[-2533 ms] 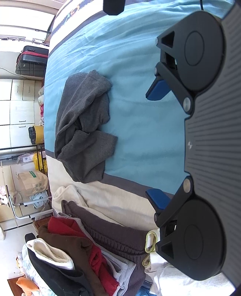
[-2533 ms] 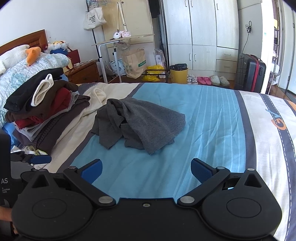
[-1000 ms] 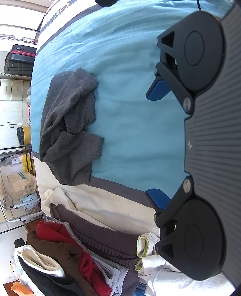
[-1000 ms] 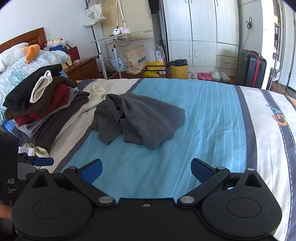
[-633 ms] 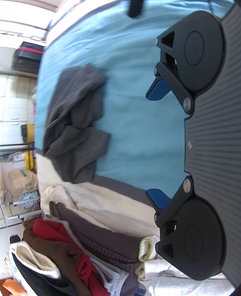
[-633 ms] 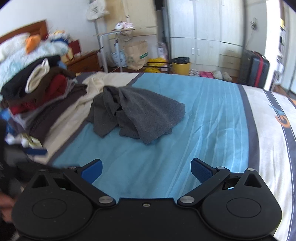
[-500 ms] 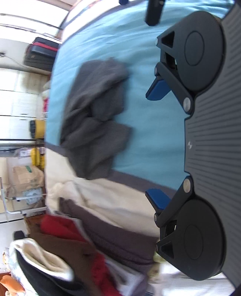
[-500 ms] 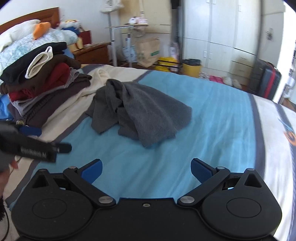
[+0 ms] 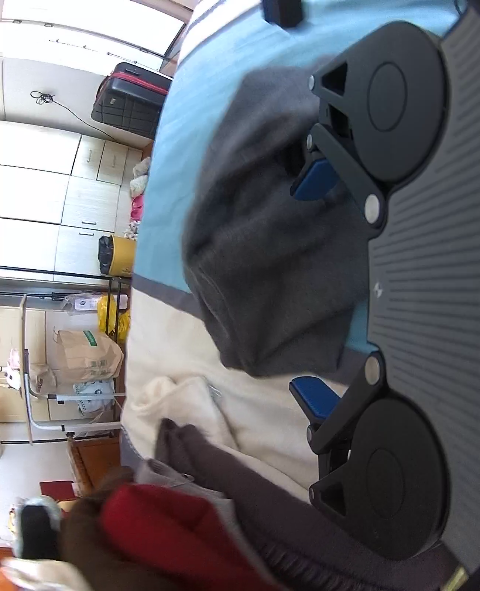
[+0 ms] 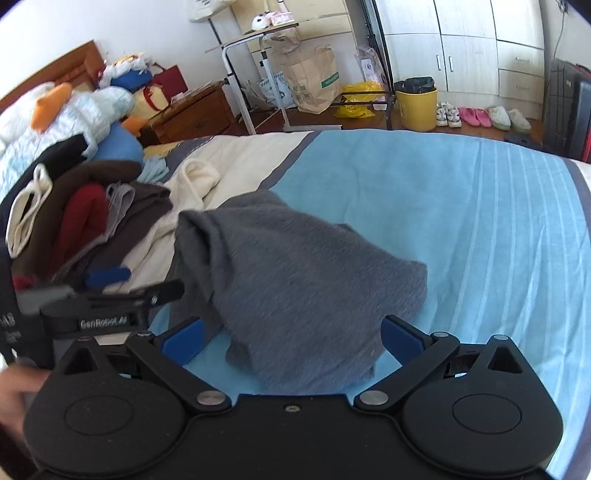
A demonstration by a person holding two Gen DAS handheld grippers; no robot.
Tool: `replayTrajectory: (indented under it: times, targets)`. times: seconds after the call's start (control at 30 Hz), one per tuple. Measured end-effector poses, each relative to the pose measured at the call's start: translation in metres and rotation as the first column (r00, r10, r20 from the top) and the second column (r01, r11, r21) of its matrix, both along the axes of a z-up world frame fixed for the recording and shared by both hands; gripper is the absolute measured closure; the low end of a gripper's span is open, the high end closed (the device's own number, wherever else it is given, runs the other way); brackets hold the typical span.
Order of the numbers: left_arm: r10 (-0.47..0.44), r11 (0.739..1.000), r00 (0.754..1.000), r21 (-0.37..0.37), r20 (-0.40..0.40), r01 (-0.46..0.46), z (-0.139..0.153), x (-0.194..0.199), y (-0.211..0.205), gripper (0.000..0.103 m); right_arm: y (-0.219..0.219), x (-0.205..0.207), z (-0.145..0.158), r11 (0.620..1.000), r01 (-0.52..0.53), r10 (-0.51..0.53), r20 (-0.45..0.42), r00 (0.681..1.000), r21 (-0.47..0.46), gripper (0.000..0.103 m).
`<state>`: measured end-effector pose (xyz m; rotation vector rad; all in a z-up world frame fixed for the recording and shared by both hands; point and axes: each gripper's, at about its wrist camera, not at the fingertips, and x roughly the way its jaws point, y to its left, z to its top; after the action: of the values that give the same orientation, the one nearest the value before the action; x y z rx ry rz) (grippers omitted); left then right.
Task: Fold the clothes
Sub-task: 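Grasp the grey shirt with the left gripper while the right gripper grasps another part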
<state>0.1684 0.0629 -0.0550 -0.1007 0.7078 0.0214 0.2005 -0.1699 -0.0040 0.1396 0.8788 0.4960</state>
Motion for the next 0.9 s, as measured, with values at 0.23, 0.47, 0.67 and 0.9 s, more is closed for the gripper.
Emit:
replayTrajectory:
  times: [0.23,0.47,0.67,0.9]
  targets:
    - [0.029,0.964,0.999,-0.264,-0.015,-0.032,-0.044,0.014,0.042,0.009,-0.029,0.043,-0.034,0.989,0.114,-0.104,-0.103,0.989,0.098,0.0]
    - [-0.047,0.871,0.999,-0.489,-0.007,0.038,-0.066,0.02,0.047,0.067,-0.017,0.055,-0.091,0.908,0.252,-0.211,-0.154,0.965,0.335,0.04]
    - [-0.131,0.775,0.991,-0.627,-0.04,0.077,-0.081,0.024,0.042,0.094,0.033,0.041,-0.09,0.94,0.121,-0.076,-0.151,0.986,0.318,0.074]
    - [-0.184,0.806,0.981,-0.562,0.055,0.183,-0.05,0.001,0.032,0.1,0.064,0.002,-0.062,0.921,0.016,0.051,-0.162,0.986,0.39,0.076]
